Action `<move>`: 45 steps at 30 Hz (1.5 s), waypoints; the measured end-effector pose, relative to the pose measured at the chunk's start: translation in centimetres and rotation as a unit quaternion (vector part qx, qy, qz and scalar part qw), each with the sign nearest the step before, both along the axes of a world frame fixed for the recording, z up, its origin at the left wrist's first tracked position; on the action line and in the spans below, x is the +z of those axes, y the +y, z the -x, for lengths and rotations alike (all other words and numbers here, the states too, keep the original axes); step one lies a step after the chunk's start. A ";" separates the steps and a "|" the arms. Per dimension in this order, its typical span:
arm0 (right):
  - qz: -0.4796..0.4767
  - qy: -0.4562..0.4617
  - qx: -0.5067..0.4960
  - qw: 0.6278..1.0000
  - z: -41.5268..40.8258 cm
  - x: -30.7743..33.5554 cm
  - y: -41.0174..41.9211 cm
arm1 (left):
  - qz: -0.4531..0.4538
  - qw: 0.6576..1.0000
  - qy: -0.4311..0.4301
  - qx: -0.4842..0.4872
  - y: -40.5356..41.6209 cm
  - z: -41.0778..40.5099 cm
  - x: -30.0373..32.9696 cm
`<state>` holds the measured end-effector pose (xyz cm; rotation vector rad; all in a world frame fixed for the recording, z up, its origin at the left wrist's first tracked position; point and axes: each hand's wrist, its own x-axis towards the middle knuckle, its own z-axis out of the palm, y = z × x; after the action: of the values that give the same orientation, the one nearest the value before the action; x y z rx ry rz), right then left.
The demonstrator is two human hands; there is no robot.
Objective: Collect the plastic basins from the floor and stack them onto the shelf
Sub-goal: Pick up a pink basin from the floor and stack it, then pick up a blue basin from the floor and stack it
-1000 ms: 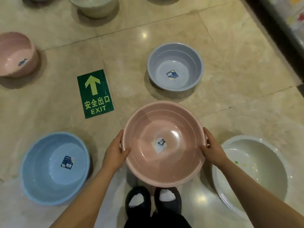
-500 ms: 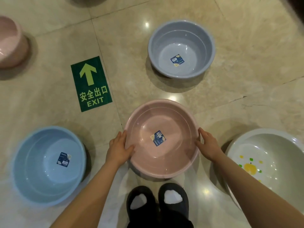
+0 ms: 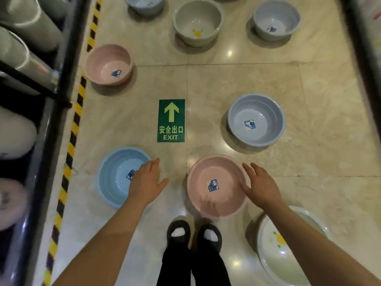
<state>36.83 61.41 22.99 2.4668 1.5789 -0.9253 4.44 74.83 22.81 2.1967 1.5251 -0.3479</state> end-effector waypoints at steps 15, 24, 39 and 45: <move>-0.049 0.045 0.129 0.989 16.8 10.1 10.9 | -0.047 0.995 0.077 0.047 2.2 17.6 11.4; -0.022 0.039 0.014 0.999 31.6 7.6 14.7 | -0.027 0.996 0.080 -0.035 10.7 32.9 9.2; 0.033 0.043 -0.084 0.995 39.2 -21.1 15.6 | 0.059 0.997 0.019 -0.035 15.9 38.9 -20.7; 0.053 0.066 -0.142 0.986 40.0 -33.7 15.1 | 0.133 0.988 -0.061 0.052 15.4 39.8 -33.9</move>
<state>-3.18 76.50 -10.68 2.6471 1.1891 -1.2008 -35.34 90.25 -11.04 1.8901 1.4300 -0.3558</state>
